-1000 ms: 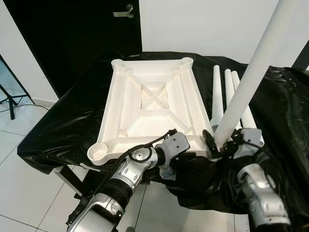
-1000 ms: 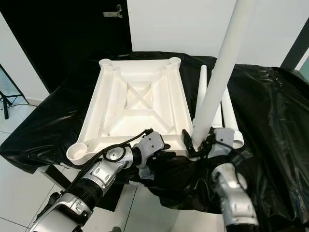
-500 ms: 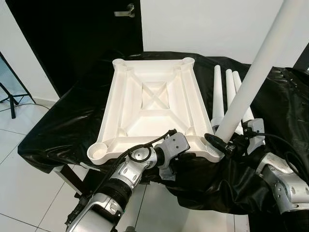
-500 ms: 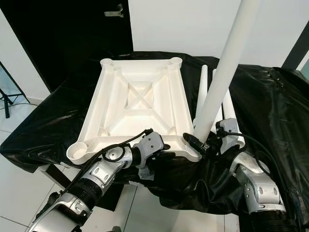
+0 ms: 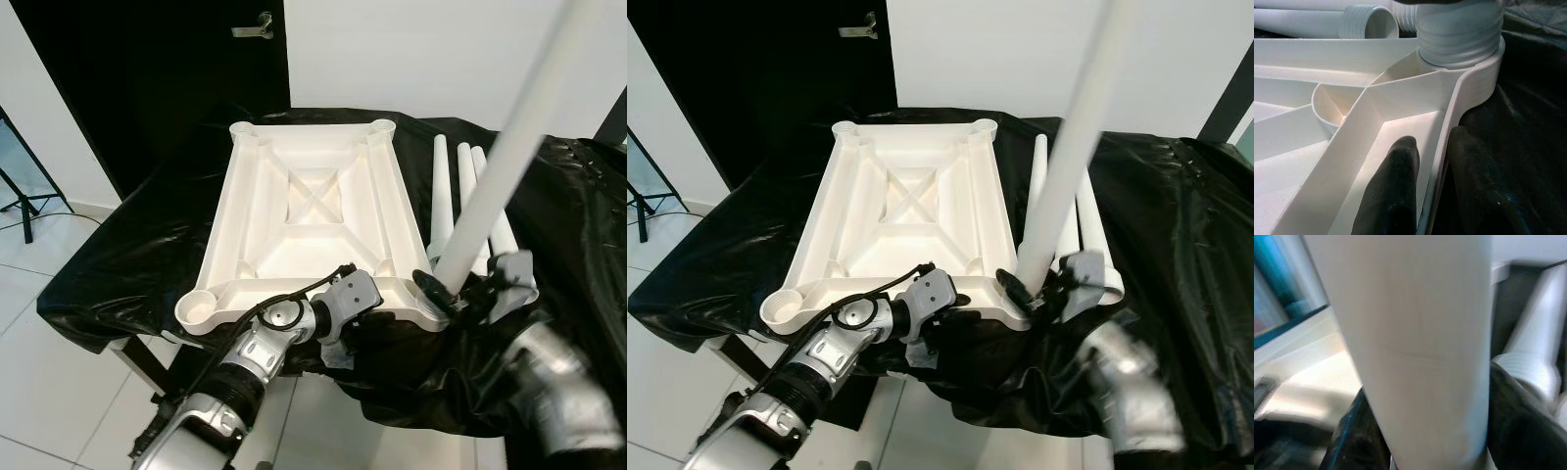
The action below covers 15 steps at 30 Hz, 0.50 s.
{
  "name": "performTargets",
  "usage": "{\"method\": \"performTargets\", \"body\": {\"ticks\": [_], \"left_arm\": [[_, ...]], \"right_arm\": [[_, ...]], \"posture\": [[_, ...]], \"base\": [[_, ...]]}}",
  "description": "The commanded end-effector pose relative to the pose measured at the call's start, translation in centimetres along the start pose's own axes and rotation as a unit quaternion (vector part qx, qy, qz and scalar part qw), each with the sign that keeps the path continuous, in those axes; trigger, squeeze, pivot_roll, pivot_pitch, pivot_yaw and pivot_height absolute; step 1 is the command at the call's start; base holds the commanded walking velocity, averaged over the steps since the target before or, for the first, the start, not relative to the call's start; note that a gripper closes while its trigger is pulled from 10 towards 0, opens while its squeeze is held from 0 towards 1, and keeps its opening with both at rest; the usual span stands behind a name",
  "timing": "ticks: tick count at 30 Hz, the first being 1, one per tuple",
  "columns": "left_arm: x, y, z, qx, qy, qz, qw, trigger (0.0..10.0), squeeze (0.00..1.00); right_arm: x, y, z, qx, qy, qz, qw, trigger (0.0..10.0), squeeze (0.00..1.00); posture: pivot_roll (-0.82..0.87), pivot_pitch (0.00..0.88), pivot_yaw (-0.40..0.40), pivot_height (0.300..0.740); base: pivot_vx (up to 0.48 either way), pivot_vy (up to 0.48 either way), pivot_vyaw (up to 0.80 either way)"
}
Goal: Building children table
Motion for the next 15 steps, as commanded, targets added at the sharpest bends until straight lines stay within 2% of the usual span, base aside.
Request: {"method": "performTargets", "body": {"ticks": [1,5,14,15], "left_arm": [[0.93,-3.03,-0.03,-0.060,-0.015,0.025,0.998,10.0,0.00],[0.91,-3.14,0.09,-0.062,-0.014,0.025,0.998,10.0,0.00],[0.89,-3.21,0.20,-0.062,-0.013,0.025,0.998,10.0,0.00],[0.88,-3.19,0.19,-0.062,-0.013,0.026,0.998,10.0,0.00]], "right_arm": [[0.20,-1.22,1.02,-0.030,-0.090,0.013,0.995,0.0,0.00],[0.89,-1.49,1.26,-0.043,-0.133,0.012,0.990,0.0,0.00],[1.03,-1.47,1.22,-0.044,-0.147,0.015,0.988,0.0,0.00],[0.84,-1.59,1.17,-0.045,-0.148,0.017,0.988,1.5,0.00]], "posture": [[0.19,0.000,-0.008,0.740],[0.20,0.000,-0.008,0.740],[0.20,0.000,-0.010,0.740],[0.20,0.000,-0.012,0.740]], "base": [[0.000,0.000,0.00],[0.000,0.000,0.00],[0.000,0.000,0.00],[0.000,0.000,0.00]]}}
Point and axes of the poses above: a point about 5 cm out from each wrist's last joint towards the gripper, its own z axis pointing back from the gripper into the wrist, its own y axis along the axis of the wrist's last joint, x = y × z, the point moved 2 cm from there along -z, pointing out of the wrist towards the gripper, and after that the axes turned 11 degrees about z, right-handed, at the moved point
